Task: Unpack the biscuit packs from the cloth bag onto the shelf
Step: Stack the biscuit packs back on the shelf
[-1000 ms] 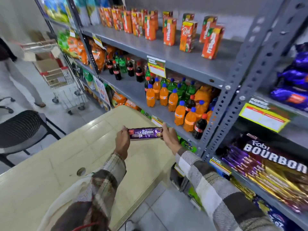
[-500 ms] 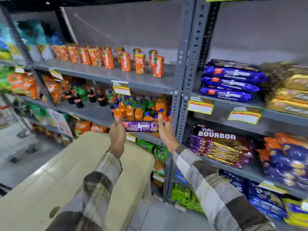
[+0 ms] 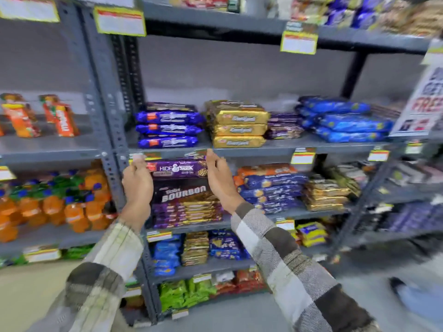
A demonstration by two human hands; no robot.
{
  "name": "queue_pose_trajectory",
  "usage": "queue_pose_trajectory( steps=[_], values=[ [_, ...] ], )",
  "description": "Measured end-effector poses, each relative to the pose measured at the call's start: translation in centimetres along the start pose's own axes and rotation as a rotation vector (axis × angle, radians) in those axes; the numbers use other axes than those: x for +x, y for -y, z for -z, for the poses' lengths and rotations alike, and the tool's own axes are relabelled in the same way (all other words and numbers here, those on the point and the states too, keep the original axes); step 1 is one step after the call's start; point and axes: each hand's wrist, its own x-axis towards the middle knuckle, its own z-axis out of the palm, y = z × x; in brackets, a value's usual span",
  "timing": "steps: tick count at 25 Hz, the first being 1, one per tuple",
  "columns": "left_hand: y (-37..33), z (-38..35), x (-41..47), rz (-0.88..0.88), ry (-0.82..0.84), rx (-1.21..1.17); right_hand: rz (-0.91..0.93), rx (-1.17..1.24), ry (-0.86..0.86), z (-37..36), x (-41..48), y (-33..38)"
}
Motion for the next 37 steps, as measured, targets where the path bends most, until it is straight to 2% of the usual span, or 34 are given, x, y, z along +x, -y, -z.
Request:
queue_pose_trajectory(
  steps=[5, 11, 17, 22, 28, 37],
  values=[
    [-4.7, -8.9, -4.9, -0.123, 0.149, -0.075, 0.082, 0.016, -0.147, 9.8, 1.8, -1.0],
    [-10.2, -22.3, -12.2, -0.181, 0.301, -0.149, 0.113, -0.045, -0.316, 24.2, 4.1, -2.5],
    [-11.3, -31.4, -16.0, -0.184, 0.381, -0.164, 0.128, -0.086, -0.365, 33.8, 6.5, -5.1],
    [-10.4, -36.4, -15.9, -0.173, 0.426, -0.126, 0.095, -0.098, -0.407, 37.0, 9.4, -7.2],
    [-9.2, -41.3, -12.2, -0.176, 0.377, -0.058, 0.062, -0.164, -0.386, 37.6, 14.8, -8.6],
    [-8.0, -46.3, -4.4, -0.175, 0.305, 0.304, -0.14, -0.312, -0.286, 37.7, 25.0, -10.6]
  ],
)
